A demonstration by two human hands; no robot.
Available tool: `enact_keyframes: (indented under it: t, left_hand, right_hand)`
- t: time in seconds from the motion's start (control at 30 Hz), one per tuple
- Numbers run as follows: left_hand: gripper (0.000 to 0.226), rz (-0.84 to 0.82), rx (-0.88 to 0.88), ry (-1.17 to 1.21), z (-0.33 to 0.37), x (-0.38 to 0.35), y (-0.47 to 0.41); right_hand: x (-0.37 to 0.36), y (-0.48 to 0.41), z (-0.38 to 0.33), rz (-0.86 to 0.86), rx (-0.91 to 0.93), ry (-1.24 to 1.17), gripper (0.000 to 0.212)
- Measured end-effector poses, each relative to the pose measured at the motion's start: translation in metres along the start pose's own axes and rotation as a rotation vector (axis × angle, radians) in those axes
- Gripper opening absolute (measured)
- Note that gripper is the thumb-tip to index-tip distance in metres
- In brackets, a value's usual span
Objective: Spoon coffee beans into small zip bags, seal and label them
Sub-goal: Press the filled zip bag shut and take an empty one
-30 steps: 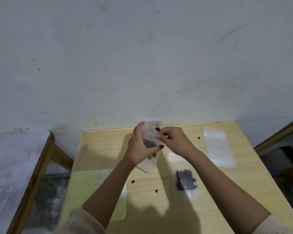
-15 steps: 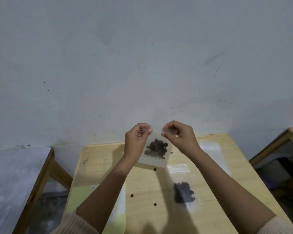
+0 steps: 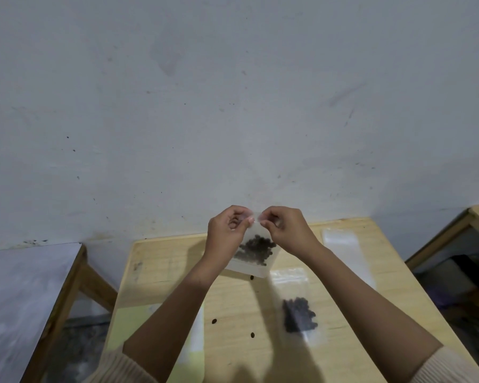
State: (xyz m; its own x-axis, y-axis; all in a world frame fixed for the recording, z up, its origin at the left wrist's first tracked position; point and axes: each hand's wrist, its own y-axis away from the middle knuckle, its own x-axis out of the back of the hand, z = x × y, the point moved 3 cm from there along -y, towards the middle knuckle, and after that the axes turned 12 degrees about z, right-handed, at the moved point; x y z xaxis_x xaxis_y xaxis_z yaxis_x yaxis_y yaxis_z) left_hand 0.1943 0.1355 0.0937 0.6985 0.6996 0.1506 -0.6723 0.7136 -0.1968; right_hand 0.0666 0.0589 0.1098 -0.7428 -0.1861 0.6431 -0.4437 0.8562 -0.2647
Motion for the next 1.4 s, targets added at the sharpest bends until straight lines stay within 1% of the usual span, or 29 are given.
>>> enact_keyframes:
  t: [0.17,0.27,0.33,0.5,0.6,0.77,0.87,1.0,1.07,1.13,1.17,1.23,1.3,1.4]
  left_hand:
    - [0.014,-0.025,0.016,0.008,-0.004,-0.004,0.002]
    - [0.017,-0.049,0.057,0.027,-0.005,-0.005,0.003]
    - [0.018,-0.065,0.073,0.033,-0.005,-0.007,0.005]
    - [0.019,-0.077,0.069,0.043,-0.003,-0.014,0.010]
    - [0.018,-0.079,0.071,0.033,-0.003,-0.016,0.013]
    - [0.013,0.000,0.144,0.056,-0.011,-0.013,0.009]
    - [0.012,-0.024,0.165,0.039,-0.017,-0.020,0.014]
    - [0.013,-0.029,0.222,0.073,-0.026,-0.030,0.022]
    - [0.016,-0.014,0.260,0.097,-0.031,-0.033,0.025]
    - [0.019,-0.005,0.281,0.111,-0.034,-0.036,0.029]
    - [0.020,-0.008,0.284,0.112,-0.034,-0.039,0.032]
    - [0.020,-0.034,0.280,0.105,-0.034,-0.044,0.038]
    - [0.019,-0.090,0.266,0.113,-0.034,-0.053,0.044]
    - [0.021,-0.168,0.223,0.059,-0.039,-0.066,0.056]
  right_hand:
    - [-0.001,0.003,0.004,-0.043,0.002,0.108,0.008]
    - [0.003,0.004,0.007,-0.062,0.002,0.054,0.006]
    - [0.005,0.006,0.009,-0.086,-0.007,0.051,0.012]
    - [0.006,0.011,0.014,-0.041,-0.027,0.074,0.010]
    - [0.010,0.013,0.017,-0.020,-0.043,0.000,0.008]
    - [0.028,0.018,0.040,0.006,-0.210,-0.173,0.001]
    - [0.033,0.022,0.051,0.025,-0.284,-0.212,0.002]
    - [0.034,0.030,0.061,0.078,-0.319,-0.250,0.005]
    - [0.035,0.036,0.070,0.110,-0.387,-0.367,0.002]
    - [0.036,0.043,0.080,0.099,-0.482,-0.470,0.011]
    - [0.037,0.046,0.083,0.077,-0.509,-0.475,0.015]
    - [0.039,0.050,0.087,0.061,-0.516,-0.442,0.011]
    - [0.042,0.054,0.092,0.087,-0.516,-0.431,0.005]
    - [0.045,0.061,0.099,0.094,-0.514,-0.430,0.007]
